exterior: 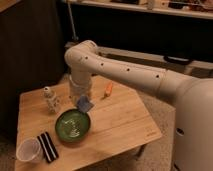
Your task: Place the white sponge in the ceramic bowl
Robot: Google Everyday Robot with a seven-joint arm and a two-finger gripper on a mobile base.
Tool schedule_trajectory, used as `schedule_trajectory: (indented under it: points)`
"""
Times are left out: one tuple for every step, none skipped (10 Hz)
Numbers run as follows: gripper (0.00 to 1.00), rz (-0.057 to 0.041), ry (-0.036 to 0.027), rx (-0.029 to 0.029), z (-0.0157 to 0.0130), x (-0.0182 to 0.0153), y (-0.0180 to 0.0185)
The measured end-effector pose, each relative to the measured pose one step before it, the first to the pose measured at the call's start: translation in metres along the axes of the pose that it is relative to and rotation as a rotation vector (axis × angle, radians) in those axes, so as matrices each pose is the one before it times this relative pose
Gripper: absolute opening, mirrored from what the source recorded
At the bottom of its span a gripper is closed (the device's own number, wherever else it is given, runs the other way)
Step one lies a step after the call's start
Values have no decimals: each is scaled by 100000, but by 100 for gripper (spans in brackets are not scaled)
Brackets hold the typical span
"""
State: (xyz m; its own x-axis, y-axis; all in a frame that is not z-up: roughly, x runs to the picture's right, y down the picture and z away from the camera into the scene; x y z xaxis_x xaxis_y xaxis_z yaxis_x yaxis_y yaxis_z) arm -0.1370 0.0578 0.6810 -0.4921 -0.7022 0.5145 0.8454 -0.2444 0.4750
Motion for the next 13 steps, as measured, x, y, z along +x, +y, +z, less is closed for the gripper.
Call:
schedule_trajectory:
  points:
    - [3,-901,-221,571,342,38,-516]
    - [3,-714,-240,551,350,26,-455]
    - [3,-841,-317,700,459,42,-611]
    - [3,-866,-409,625,493,90,-639]
    - [3,-787,-454,543,427,98,-545]
    - [3,-769,-650,909,630,151,-636]
    - [3,-204,-328,532,371,87,-238]
    - [3,-237,-239,438,380,132,-277]
    - [3,24,-519,201,644,148,-159]
    - [3,125,-684,231,675,76,-55]
    - [3,82,-882,314,799,78,-67]
    - [5,-61,-690,258,650,85,-184]
    - [14,160,-635,345,686,113,-217]
